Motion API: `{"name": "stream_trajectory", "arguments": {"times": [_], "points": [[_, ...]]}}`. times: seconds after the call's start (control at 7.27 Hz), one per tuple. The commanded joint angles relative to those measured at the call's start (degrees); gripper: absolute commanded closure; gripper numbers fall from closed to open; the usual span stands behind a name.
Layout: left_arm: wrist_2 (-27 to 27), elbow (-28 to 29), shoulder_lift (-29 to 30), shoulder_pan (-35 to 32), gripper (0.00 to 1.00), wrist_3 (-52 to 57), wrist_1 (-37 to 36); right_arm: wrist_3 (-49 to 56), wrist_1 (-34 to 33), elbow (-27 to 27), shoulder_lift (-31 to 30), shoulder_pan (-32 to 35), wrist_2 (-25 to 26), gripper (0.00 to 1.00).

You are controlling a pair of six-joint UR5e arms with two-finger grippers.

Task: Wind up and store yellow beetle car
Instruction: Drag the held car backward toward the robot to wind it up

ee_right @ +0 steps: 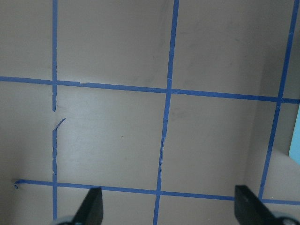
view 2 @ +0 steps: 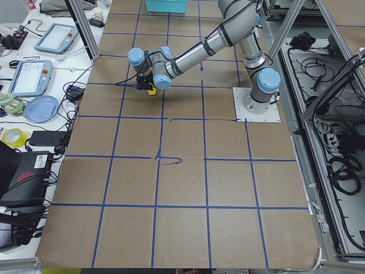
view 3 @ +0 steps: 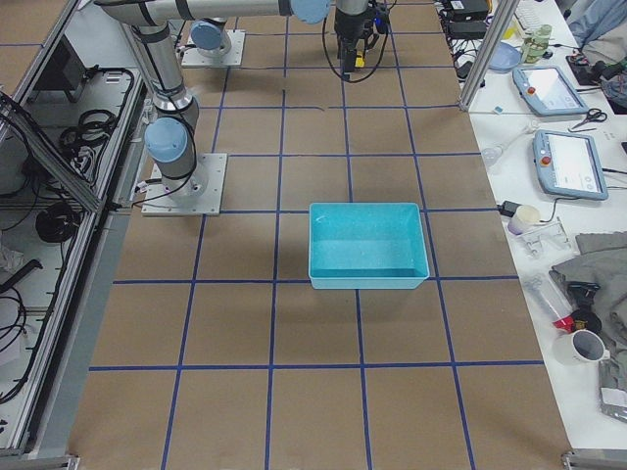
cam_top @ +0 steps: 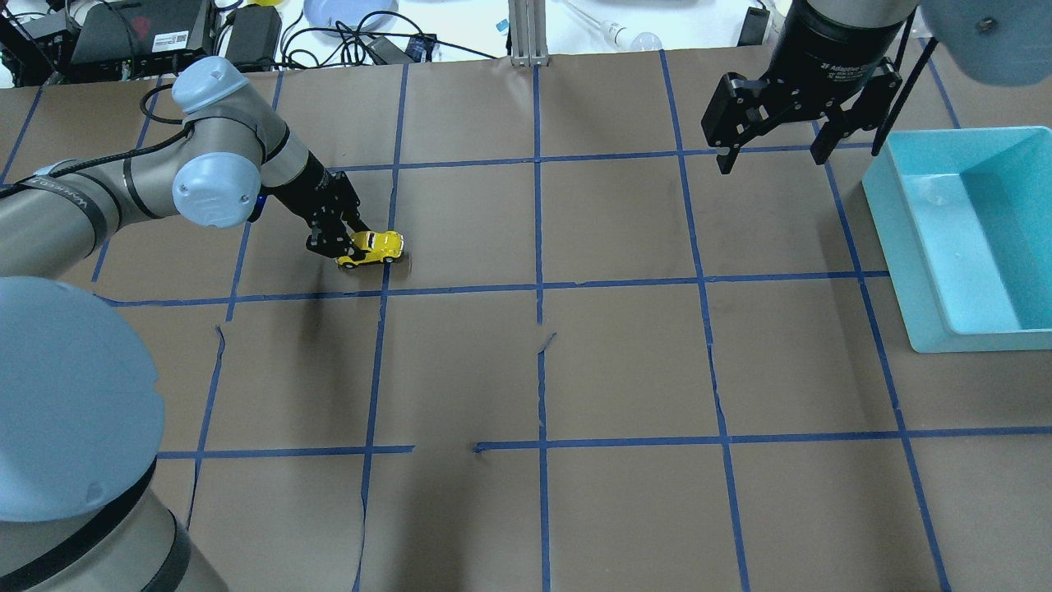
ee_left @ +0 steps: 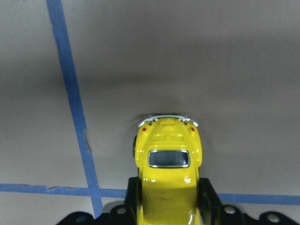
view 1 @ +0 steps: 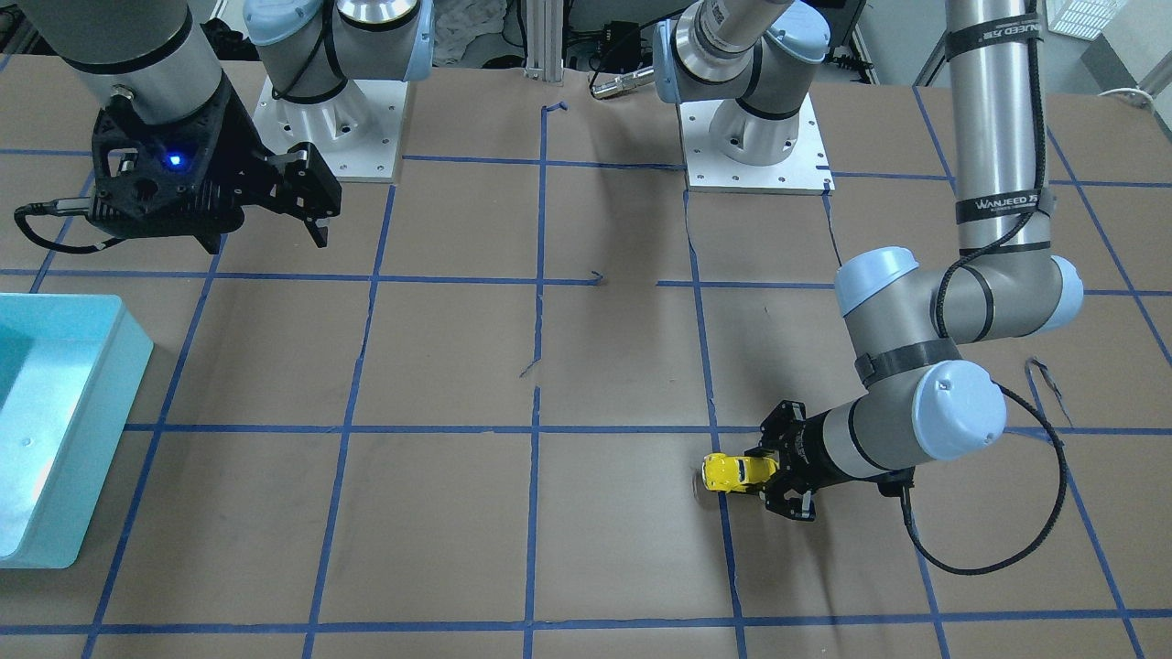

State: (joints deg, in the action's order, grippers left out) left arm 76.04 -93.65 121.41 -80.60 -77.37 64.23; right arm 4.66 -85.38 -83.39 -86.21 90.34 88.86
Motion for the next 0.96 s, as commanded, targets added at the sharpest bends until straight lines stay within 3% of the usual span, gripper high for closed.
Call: {"name": "stream_trajectory", "arguments": {"times": [0.0,0.83], "points": [[0.51,-0.04,0.23,0.44,1.0,2.21,-0.07,0.08,0.12,0.07,-0.1,-0.08,-0.01,0.0],[1.56,-0.22,0.49,4.13,1.0,6.7,0.28,0.0,0.13,0.15,-0.36,0.01,0.08,0.0]]}}
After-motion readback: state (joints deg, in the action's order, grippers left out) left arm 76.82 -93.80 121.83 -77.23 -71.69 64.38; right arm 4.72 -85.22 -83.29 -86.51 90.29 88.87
